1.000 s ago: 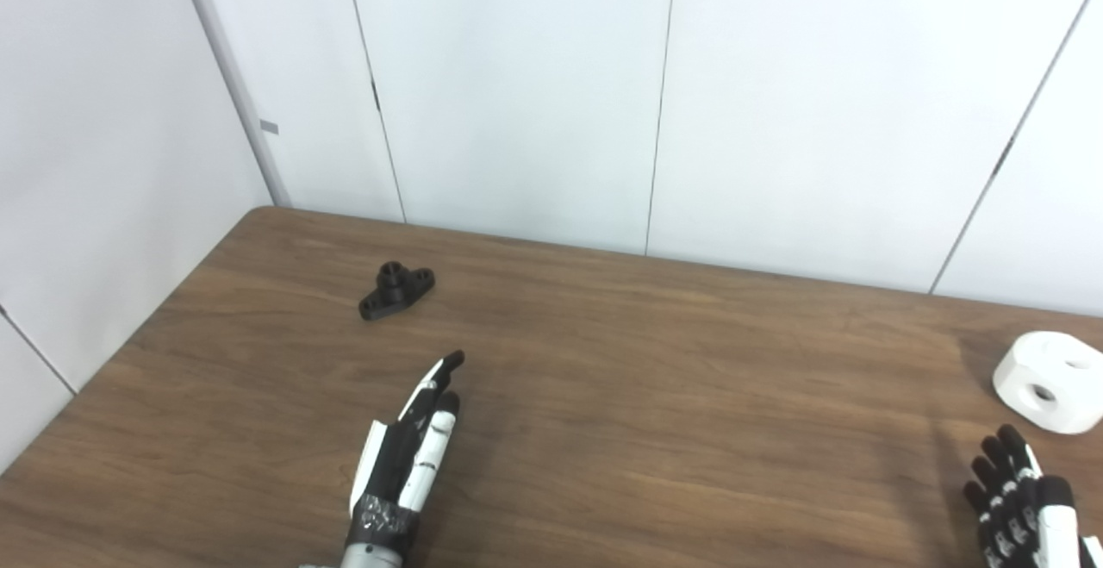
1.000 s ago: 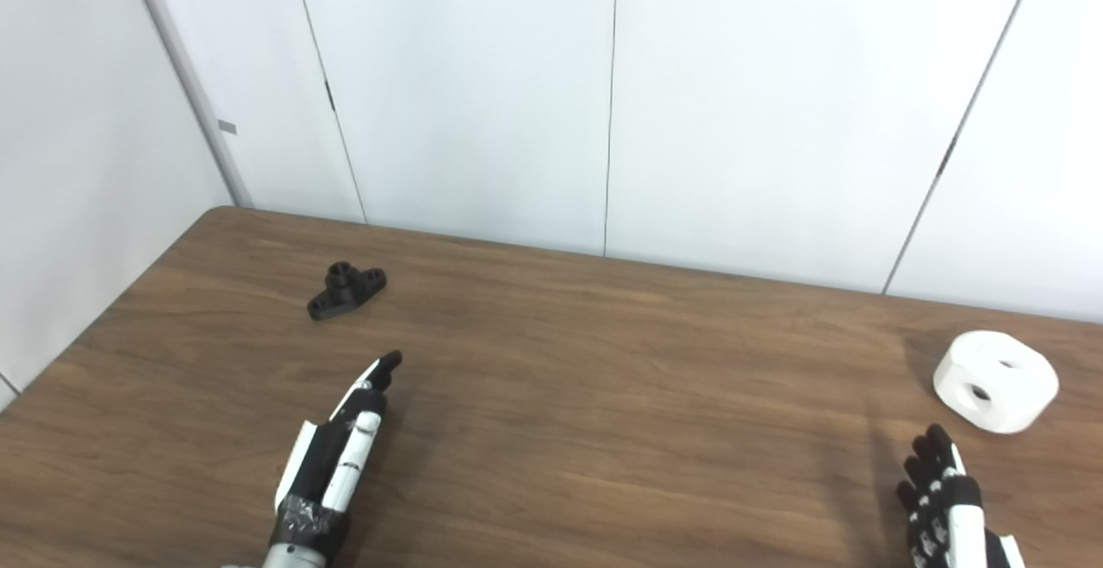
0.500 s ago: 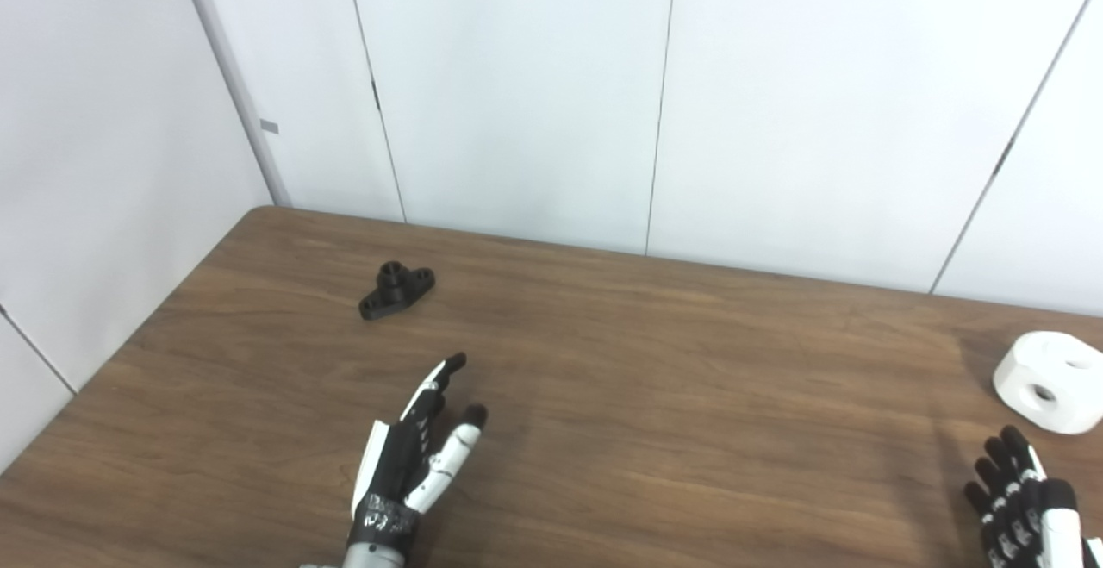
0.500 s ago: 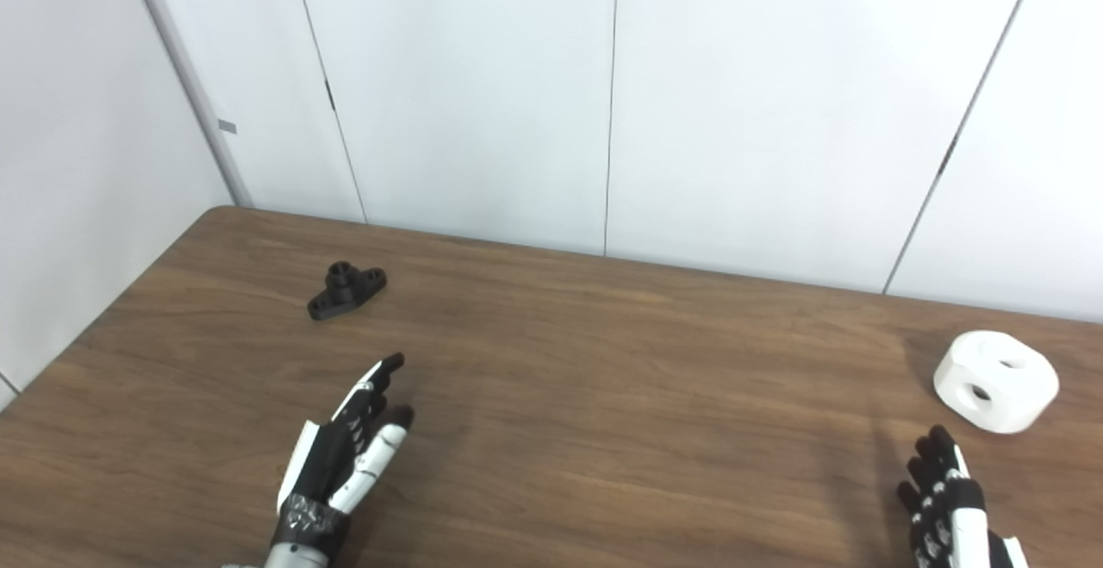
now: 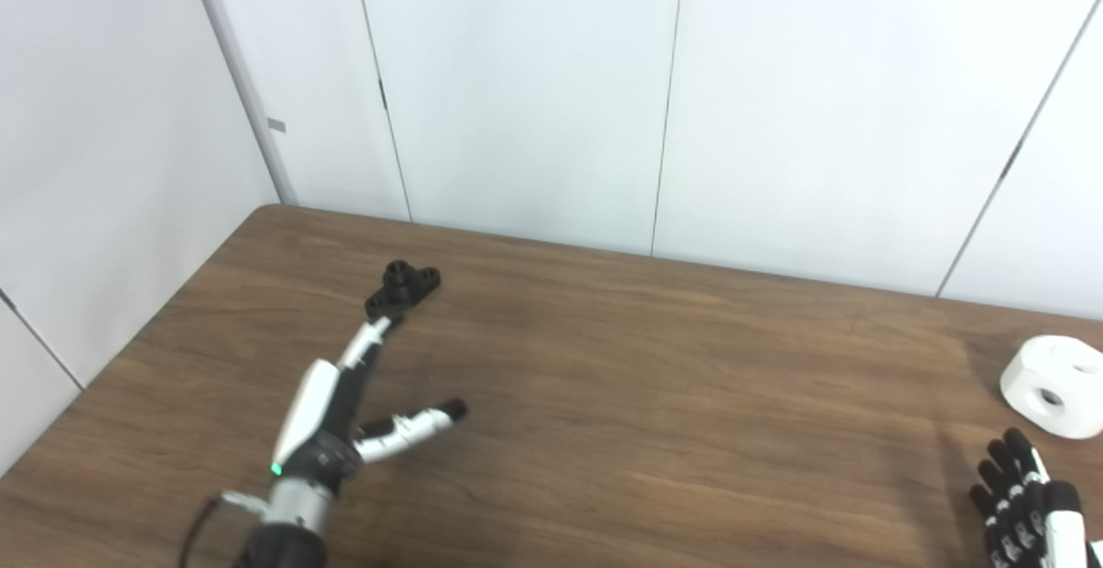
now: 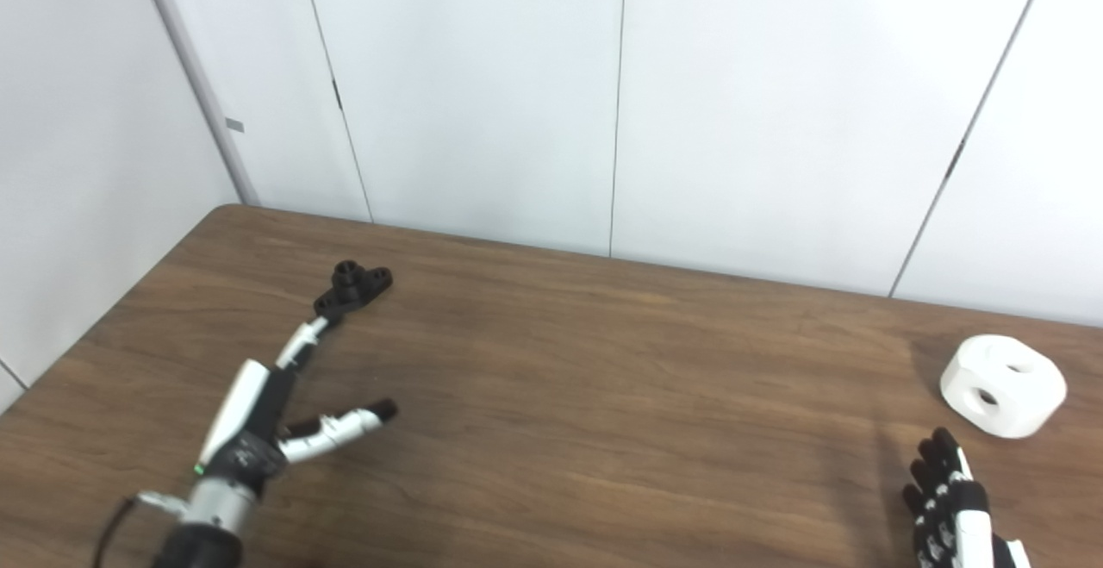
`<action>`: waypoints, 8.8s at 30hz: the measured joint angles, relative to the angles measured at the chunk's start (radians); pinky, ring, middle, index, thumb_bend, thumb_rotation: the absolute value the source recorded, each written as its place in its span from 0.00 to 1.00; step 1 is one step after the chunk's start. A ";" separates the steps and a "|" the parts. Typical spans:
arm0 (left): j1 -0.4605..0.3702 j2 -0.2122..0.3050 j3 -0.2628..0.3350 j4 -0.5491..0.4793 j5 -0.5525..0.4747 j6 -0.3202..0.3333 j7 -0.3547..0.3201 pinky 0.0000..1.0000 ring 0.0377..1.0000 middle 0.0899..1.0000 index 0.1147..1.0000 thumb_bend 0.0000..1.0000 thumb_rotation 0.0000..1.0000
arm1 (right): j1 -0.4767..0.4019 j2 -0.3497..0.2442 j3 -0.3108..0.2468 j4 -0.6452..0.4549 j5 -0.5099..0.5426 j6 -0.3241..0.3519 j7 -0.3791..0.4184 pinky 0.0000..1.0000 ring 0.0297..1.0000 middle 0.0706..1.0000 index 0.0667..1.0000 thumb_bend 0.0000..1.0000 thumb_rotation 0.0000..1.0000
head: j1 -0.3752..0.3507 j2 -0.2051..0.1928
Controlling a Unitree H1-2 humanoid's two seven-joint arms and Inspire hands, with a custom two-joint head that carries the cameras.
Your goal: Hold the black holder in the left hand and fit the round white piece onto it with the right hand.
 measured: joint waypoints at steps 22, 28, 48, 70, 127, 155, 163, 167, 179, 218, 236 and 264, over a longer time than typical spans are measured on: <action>-0.180 0.135 0.034 0.271 0.117 0.056 0.013 1.00 1.00 0.98 0.85 0.89 0.32 | 0.013 0.014 0.006 -0.020 -0.009 0.006 -0.016 1.00 1.00 1.00 1.00 0.53 1.00 | -0.002 0.011; -0.246 0.152 0.008 0.352 0.157 0.063 0.020 1.00 1.00 0.98 0.84 0.86 0.34 | 0.014 0.014 0.006 -0.020 -0.010 0.005 -0.018 1.00 1.00 1.00 1.00 0.52 1.00 | -0.006 0.011; -0.439 0.151 -0.059 0.612 0.174 0.122 0.041 1.00 1.00 0.98 0.81 0.88 0.40 | 0.014 0.013 0.014 -0.023 -0.028 0.003 -0.018 1.00 1.00 1.00 1.00 0.49 1.00 | -0.015 0.012; -0.529 0.160 -0.129 0.801 0.174 0.122 0.097 1.00 1.00 0.97 0.78 0.86 0.35 | 0.017 0.013 0.013 -0.026 -0.028 0.003 -0.018 1.00 1.00 1.00 1.00 0.49 1.00 | -0.015 0.014; -0.552 0.185 -0.155 0.863 0.109 0.060 0.164 0.89 0.93 0.78 0.42 0.52 0.05 | 0.035 -0.011 0.017 -0.049 -0.019 0.018 -0.011 1.00 1.00 1.00 1.00 0.52 1.00 | -0.026 0.026; -0.442 0.201 -0.236 0.622 0.109 0.058 0.045 0.86 0.90 0.76 0.42 0.52 0.05 | 0.031 -0.011 0.028 -0.056 -0.047 0.034 -0.020 1.00 1.00 1.00 1.00 0.48 1.00 | -0.084 0.046; -0.388 0.166 -0.272 0.513 0.108 0.032 -0.003 0.88 0.92 0.78 0.42 0.52 0.05 | 0.029 -0.007 0.034 -0.053 -0.060 0.030 -0.022 1.00 1.00 1.00 1.00 0.48 1.00 | -0.129 0.061; -0.355 0.143 -0.278 0.456 0.108 0.021 -0.021 0.87 0.91 0.77 0.42 0.52 0.05 | 0.028 -0.002 0.037 -0.045 -0.068 0.017 -0.023 1.00 1.00 1.00 1.00 0.50 1.00 | -0.156 0.069; -0.270 0.121 -0.378 0.288 0.153 -0.005 -0.075 0.86 0.91 0.78 0.42 0.52 0.05 | 0.011 0.020 0.056 -0.022 -0.110 -0.002 -0.041 0.99 1.00 0.98 1.00 0.61 1.00 | -0.252 0.104; -0.111 0.022 -0.516 0.178 0.414 -0.155 -0.035 0.97 0.88 0.76 0.42 0.52 0.05 | 0.005 0.029 0.068 -0.126 -0.146 0.161 -0.060 0.93 0.97 0.97 0.98 0.65 1.00 | -0.334 0.216; -0.105 0.013 -0.507 0.189 0.427 -0.179 -0.022 0.94 0.85 0.74 0.42 0.52 0.05 | -0.062 -0.072 -0.005 -0.149 -0.331 0.178 -0.110 0.68 0.78 0.80 0.79 0.62 0.58 | -0.388 0.196; -0.105 0.029 -0.472 0.211 0.427 -0.235 -0.028 0.91 0.84 0.73 0.42 0.52 0.05 | -0.267 -0.193 -0.057 0.007 -0.665 0.145 -0.217 0.84 0.89 0.87 0.70 0.85 0.39 | -0.621 0.166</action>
